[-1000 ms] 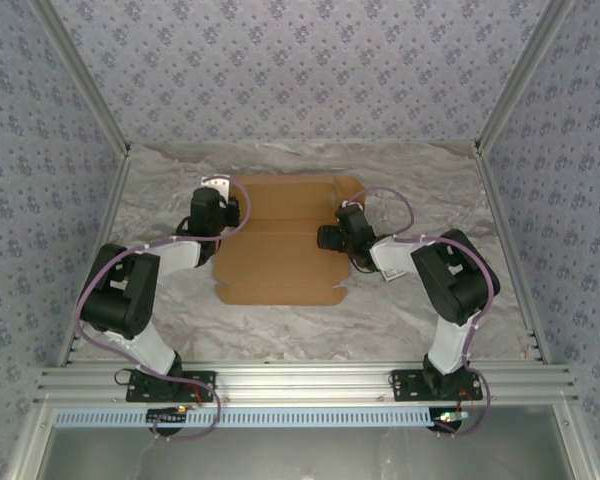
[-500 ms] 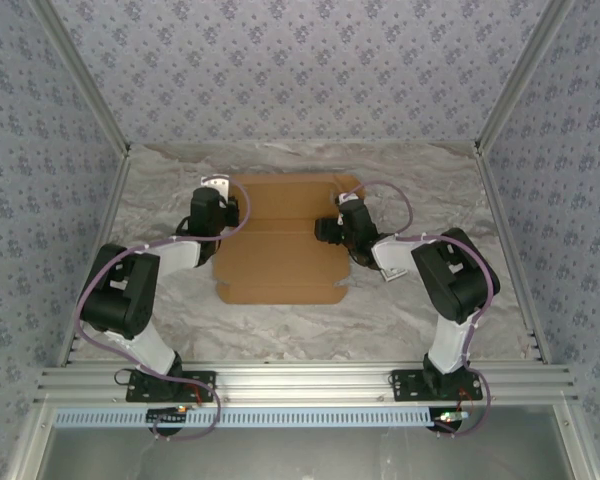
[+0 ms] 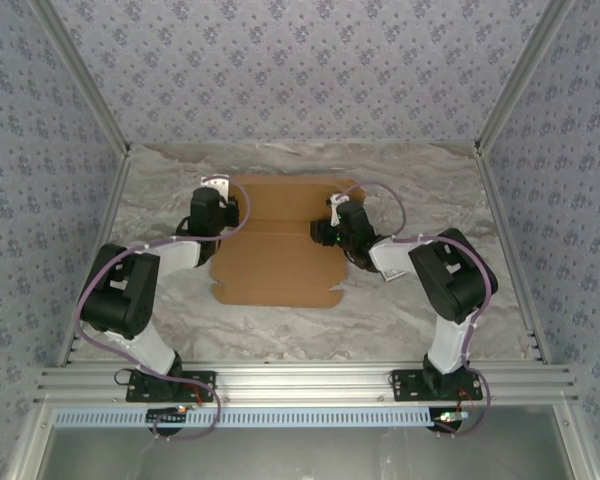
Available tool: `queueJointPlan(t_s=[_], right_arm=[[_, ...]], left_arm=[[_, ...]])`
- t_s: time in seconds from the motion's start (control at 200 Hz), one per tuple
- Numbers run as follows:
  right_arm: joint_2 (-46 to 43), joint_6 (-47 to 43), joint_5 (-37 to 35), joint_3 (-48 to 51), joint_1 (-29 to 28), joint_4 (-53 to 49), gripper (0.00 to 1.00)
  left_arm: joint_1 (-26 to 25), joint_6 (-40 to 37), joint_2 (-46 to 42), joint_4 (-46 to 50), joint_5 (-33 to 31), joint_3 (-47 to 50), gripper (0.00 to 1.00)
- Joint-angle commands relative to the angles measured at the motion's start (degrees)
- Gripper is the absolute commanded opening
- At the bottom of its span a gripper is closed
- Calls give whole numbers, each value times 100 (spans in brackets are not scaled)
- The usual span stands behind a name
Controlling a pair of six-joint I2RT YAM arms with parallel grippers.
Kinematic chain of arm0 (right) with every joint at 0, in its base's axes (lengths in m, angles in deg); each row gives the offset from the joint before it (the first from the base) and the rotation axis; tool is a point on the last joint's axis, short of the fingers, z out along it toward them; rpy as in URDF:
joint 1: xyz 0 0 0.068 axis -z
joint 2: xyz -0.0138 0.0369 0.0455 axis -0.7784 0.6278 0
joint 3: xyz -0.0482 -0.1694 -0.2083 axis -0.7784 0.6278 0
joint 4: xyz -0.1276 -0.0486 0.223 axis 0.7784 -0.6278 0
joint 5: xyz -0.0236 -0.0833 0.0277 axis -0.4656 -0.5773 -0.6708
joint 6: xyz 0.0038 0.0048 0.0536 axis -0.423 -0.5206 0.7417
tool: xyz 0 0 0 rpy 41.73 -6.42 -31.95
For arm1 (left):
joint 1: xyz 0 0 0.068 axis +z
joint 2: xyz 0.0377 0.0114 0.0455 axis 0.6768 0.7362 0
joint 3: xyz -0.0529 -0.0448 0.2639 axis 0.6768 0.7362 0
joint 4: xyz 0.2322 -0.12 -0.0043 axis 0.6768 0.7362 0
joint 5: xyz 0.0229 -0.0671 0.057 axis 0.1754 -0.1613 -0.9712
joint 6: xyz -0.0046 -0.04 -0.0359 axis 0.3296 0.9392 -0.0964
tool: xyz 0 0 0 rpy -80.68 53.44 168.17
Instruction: Fold the paper box
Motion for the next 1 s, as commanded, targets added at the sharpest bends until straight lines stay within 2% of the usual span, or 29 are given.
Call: queueJointPlan(t_s=[0.0, 0.315, 0.575, 0.775, 0.859, 0.994], right_arm=[[270, -98, 194, -102, -141, 187, 44], [-301, -404, -2, 104, -26, -189, 42], [-1282, -874, -187, 406, -5, -892, 55], [-2368, -1450, -435, 659, 36, -1764, 61], [-2890, -1696, -504, 722, 192, -2126, 62], [-3505, -1746, -359, 842, 792, -2288, 62]], left_arm=[[-32, 65, -167, -78, 93, -181, 0], [-22, 101, -186, -91, 2, -178, 0], [38, 121, -181, -106, -30, -167, 0], [73, 113, -238, -87, 3, -142, 0], [82, 114, -238, -89, 12, -140, 0], [82, 137, -212, -105, 53, -166, 0]])
